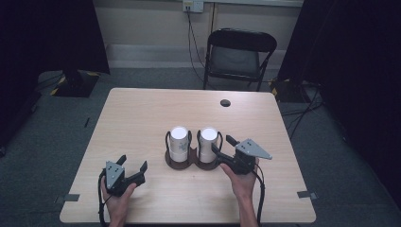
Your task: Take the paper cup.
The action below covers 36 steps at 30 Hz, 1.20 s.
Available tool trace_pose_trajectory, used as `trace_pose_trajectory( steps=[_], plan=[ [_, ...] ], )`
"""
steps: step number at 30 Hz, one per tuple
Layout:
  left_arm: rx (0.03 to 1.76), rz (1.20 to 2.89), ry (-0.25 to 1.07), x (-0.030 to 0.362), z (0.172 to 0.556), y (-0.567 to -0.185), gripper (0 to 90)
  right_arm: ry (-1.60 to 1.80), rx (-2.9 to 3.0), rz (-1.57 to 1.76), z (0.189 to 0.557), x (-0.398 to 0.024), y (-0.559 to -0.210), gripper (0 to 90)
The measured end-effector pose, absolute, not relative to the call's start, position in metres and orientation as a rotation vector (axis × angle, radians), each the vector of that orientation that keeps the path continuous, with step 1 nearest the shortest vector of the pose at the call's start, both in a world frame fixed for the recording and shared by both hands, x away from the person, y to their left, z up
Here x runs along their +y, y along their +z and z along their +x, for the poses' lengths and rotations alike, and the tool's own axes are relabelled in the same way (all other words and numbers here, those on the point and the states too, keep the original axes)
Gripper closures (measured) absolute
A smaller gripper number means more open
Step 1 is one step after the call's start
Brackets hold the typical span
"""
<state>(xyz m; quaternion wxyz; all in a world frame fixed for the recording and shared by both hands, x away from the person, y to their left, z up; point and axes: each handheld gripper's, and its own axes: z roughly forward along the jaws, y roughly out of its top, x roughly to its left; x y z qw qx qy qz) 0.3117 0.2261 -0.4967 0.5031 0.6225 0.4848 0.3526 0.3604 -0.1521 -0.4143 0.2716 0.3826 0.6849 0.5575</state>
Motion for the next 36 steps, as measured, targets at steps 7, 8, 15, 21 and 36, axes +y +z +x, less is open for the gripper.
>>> trace_pose_trajectory(
  steps=[7,8,15,21,36],
  plan=[
    [1.174,1.498,0.851,0.226,0.312,-0.497,17.0,1.511,1.874,0.999,0.374,-0.142,-0.408,35.3],
    [1.174,1.499,0.851,0.226,0.312,-0.497,17.0,1.510,1.878,0.992,0.376,-0.141,-0.407,35.3],
    [1.169,1.502,0.848,0.227,0.312,-0.497,17.2,1.487,1.902,0.976,0.389,-0.129,-0.404,30.6],
    [1.157,1.496,0.831,0.228,0.311,-0.497,17.1,1.455,1.927,0.974,0.399,-0.123,-0.407,29.4],
    [1.108,1.505,0.816,0.228,0.310,-0.497,15.9,1.451,1.941,0.986,0.409,-0.119,-0.415,30.7]
  ],
)
